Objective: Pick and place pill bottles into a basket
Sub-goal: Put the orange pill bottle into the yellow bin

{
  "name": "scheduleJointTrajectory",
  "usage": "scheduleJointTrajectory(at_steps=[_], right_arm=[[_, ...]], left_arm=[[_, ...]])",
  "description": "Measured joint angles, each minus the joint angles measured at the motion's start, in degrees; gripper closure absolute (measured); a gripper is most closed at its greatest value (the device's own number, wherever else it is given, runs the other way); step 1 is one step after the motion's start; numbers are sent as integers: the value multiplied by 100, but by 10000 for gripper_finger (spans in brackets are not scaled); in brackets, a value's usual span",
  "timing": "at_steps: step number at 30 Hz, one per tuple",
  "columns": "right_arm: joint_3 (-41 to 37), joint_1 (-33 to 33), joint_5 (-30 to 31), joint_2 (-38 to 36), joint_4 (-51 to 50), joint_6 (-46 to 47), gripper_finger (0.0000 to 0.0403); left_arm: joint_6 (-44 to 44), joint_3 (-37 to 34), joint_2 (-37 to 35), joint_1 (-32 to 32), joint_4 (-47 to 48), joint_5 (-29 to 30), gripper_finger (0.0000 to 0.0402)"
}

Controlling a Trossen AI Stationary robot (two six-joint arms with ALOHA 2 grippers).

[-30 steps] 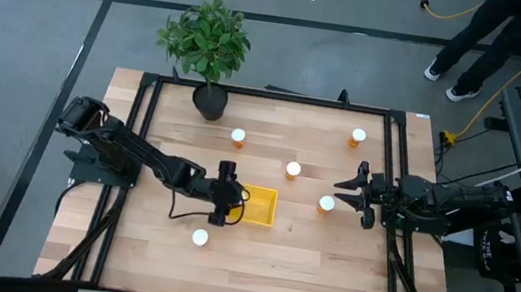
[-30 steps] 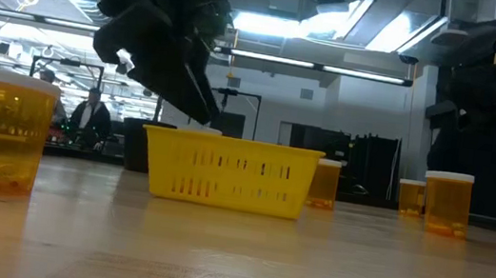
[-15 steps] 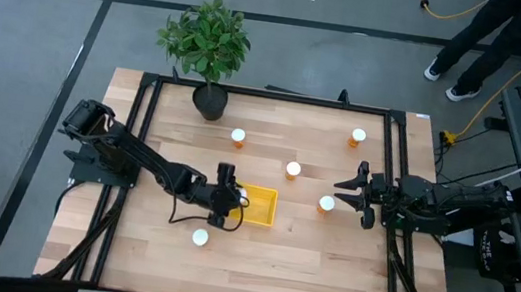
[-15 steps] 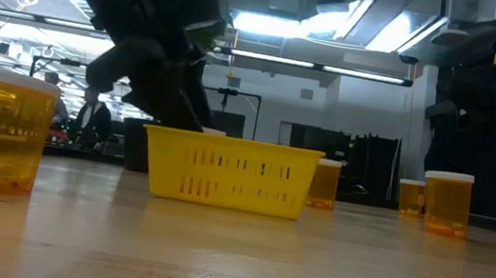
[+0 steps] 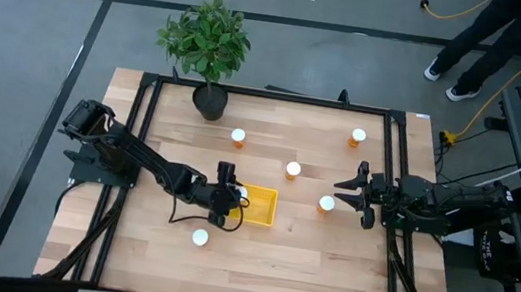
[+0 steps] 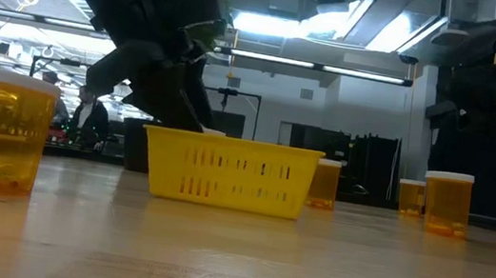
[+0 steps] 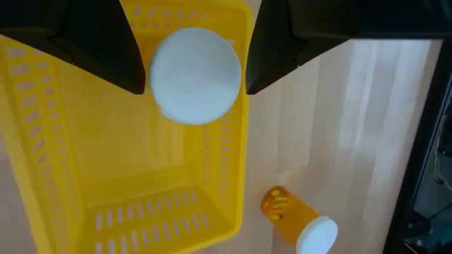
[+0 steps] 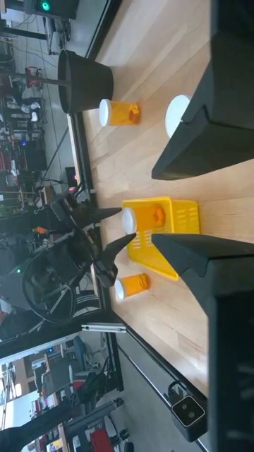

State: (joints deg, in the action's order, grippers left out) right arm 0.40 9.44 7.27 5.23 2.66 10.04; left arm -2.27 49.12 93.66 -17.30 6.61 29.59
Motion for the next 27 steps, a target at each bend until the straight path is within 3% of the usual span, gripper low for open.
scheduleJointTrajectory(at_steps=[8, 16, 21, 27], right_arm=[[0, 1, 2, 0, 0, -22, 266], [0, -1, 2, 2, 0, -149, 266], [0, 1, 17, 0, 1, -55, 267], [0, 1, 67, 17, -1, -10, 298]], left_arm=[[-38, 353, -341, -195, 368, 247, 162], [430, 516, -1318, -223, 1354, 260, 171], [661, 470, -2012, -223, 1789, 175, 213], [917, -356, -2785, -223, 1440, 168, 289]])
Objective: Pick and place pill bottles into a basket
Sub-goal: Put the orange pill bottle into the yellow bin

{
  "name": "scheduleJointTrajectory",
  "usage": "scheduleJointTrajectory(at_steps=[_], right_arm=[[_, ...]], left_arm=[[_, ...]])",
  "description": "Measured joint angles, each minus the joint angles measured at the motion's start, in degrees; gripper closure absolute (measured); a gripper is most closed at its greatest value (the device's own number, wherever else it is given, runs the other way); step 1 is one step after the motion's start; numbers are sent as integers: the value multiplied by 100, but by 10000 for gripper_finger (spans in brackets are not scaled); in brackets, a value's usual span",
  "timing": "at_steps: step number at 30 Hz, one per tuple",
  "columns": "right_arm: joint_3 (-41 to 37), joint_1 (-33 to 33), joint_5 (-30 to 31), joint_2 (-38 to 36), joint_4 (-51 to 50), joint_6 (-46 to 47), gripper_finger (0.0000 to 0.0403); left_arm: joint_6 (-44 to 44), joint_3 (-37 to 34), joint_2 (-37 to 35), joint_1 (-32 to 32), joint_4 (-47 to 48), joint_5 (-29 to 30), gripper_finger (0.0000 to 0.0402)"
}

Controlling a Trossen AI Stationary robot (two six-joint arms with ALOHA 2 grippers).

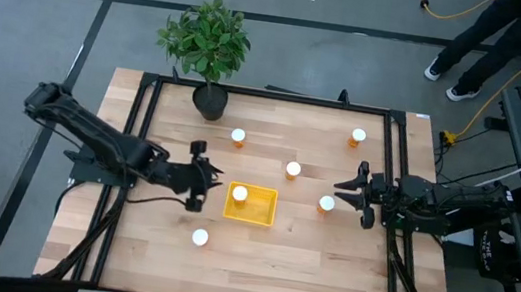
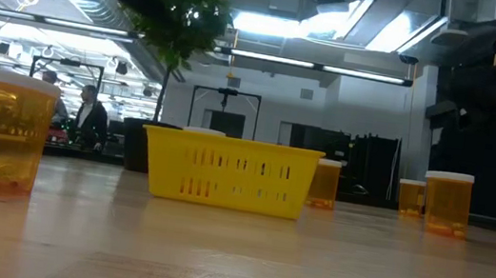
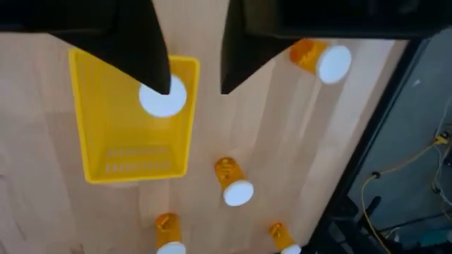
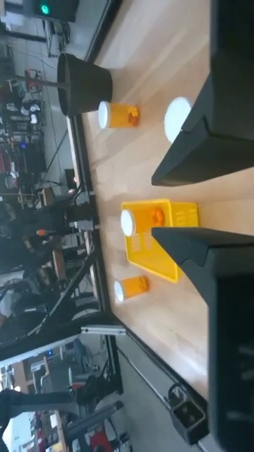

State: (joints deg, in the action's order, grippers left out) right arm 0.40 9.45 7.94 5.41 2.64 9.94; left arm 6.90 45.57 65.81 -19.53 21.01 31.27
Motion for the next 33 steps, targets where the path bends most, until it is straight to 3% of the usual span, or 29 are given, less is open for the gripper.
scheduleJointTrajectory(at_steps=[8, 16, 20, 33], right_arm=[[472, -2, 310, 341, -438, -431, 363], [882, -8, 891, 839, -943, -298, 389], [920, -14, 899, 1044, -916, -263, 355], [929, -400, 1048, 2178, -396, 88, 179]], left_arm=[[-64, -1263, -762, 0, -1311, -95, 391], [-212, -2079, -1064, 14, -2257, -93, 399], [-212, -2179, -1065, 63, -2291, -79, 397], [-212, -2180, -1065, 92, -2301, -51, 392]])
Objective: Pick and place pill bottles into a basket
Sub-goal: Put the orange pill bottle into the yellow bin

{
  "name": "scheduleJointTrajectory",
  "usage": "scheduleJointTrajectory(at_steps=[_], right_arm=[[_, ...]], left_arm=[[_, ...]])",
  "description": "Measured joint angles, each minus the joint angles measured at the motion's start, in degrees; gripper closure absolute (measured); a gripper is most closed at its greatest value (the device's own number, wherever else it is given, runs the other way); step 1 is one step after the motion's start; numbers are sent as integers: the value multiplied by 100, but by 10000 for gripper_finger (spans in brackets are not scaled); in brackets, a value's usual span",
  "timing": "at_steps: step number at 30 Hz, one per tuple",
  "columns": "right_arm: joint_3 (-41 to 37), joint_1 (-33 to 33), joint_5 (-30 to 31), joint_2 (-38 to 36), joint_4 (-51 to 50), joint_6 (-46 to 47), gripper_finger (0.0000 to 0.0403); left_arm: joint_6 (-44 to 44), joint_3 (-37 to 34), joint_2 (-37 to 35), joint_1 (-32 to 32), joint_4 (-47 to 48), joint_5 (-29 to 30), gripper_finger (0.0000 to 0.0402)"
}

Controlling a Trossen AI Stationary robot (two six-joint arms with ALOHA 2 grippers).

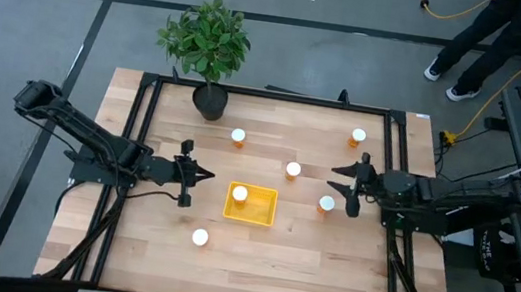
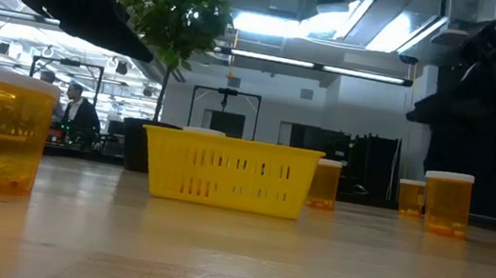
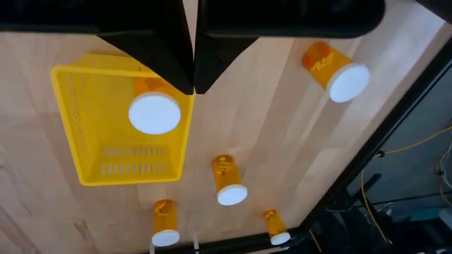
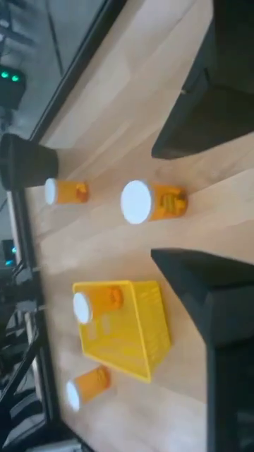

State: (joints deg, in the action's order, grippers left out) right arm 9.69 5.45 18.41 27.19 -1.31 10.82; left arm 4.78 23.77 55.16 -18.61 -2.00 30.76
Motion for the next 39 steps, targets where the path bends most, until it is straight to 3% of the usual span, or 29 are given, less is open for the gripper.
scheduleJointTrajectory(at_steps=[5, 10, 20, 26, 34, 39], right_arm=[[0, -118, -2, 578, 229, 97, 134], [291, -199, -19, 1175, 253, 80, 116], [909, -419, -26, 2604, 315, -52, 114], [909, -424, -200, 3454, 1335, -65, 114], [930, -510, -253, 4224, 1830, 103, 114], [1333, -624, -330, 4679, 1680, 99, 114]], left_arm=[[0, 0, 0, 2, 0, 0, 396], [45, 0, 0, 1, 2, 4, 400], [48, 0, 2, -1, 4, -21, 393], [48, 0, 2, -1, 7, -24, 400], [46, 0, 2, -1, 7, -22, 392], [46, 0, 2, 1, 7, -22, 395]])
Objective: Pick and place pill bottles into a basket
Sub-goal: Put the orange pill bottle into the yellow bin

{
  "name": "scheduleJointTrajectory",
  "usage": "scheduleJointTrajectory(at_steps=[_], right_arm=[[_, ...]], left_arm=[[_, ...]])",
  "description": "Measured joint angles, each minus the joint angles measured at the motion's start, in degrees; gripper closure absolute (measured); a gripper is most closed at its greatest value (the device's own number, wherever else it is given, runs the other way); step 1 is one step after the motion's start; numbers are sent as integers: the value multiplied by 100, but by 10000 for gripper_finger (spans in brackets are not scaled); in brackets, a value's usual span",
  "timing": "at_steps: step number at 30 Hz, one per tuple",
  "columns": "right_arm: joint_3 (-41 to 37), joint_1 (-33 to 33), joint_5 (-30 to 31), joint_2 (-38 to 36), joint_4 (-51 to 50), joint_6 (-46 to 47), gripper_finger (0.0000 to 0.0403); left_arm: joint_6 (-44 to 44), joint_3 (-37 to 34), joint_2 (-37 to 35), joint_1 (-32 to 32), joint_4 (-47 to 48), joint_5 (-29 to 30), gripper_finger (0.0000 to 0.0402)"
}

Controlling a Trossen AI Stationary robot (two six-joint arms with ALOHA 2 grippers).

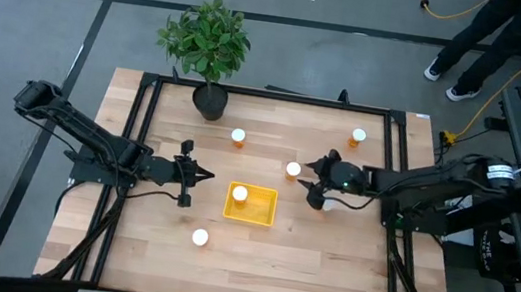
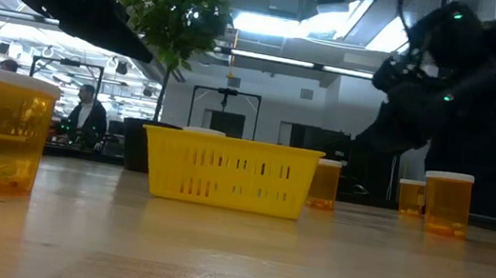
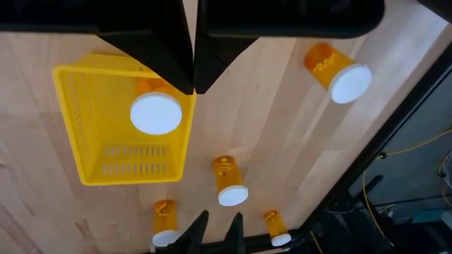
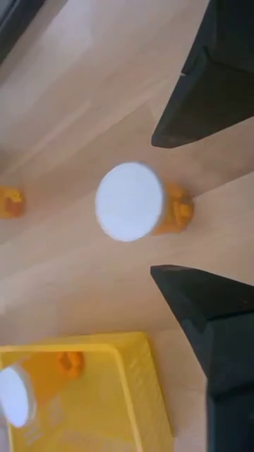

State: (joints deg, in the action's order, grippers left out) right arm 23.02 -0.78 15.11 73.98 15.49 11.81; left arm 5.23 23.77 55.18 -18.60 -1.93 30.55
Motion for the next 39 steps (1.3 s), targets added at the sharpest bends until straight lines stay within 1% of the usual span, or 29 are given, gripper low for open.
scheduleJointTrajectory(at_steps=[6, 10, 15, 21, 28, 32, 39], right_arm=[[476, -194, 17, 599, -476, 5, 114], [579, -206, -19, 836, -476, 0, 114], [721, -205, -30, 1046, -448, -10, 114], [842, -207, -32, 1313, -168, -200, 114], [873, -207, -29, 1344, -157, -184, 114], [873, -207, -30, 1344, -158, -181, 128], [873, -205, -30, 1344, -159, -179, 169]], left_arm=[[0, 0, 0, 0, 0, -4, 400], [0, 0, 0, 1, 10, -7, 397], [0, 0, 1, 0, 44, -7, 390], [0, 0, 2, 0, 46, -17, 394], [-5, 0, 2, 1, 46, -20, 400], [-47, 0, 2, -1, 46, -17, 395], [-48, 0, 2, 1, 46, -18, 394]])
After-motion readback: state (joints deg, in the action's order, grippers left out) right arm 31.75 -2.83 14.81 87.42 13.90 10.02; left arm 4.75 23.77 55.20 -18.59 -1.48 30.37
